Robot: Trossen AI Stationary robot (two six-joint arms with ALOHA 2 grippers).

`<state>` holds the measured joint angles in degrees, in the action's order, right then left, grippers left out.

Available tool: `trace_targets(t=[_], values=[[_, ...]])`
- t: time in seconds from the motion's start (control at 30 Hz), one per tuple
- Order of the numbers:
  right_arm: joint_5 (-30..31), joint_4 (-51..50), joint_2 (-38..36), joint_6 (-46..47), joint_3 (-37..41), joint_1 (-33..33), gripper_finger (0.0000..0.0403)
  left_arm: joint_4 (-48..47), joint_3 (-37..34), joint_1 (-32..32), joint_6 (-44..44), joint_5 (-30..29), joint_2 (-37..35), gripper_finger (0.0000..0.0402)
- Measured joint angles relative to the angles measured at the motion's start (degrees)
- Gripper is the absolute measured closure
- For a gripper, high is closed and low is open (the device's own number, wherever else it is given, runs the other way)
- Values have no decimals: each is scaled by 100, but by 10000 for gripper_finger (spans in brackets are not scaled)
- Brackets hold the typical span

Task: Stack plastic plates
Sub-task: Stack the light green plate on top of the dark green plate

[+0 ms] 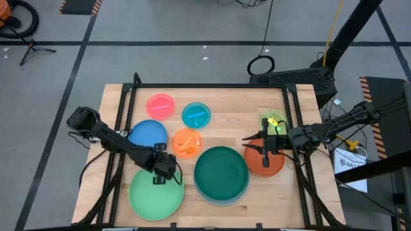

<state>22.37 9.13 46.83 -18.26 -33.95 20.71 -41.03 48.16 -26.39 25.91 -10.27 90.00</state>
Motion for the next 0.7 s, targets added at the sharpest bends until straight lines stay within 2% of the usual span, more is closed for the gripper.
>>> trace_targets(t=[0.27, 0.7], values=[[0, -2, -2, 0, 0, 0, 326, 92, 4, -63, -161, 175, 214, 251], [1, -4, -1, -1, 0, 0, 326, -266, 24, -345, -104, 185, -4, 370]])
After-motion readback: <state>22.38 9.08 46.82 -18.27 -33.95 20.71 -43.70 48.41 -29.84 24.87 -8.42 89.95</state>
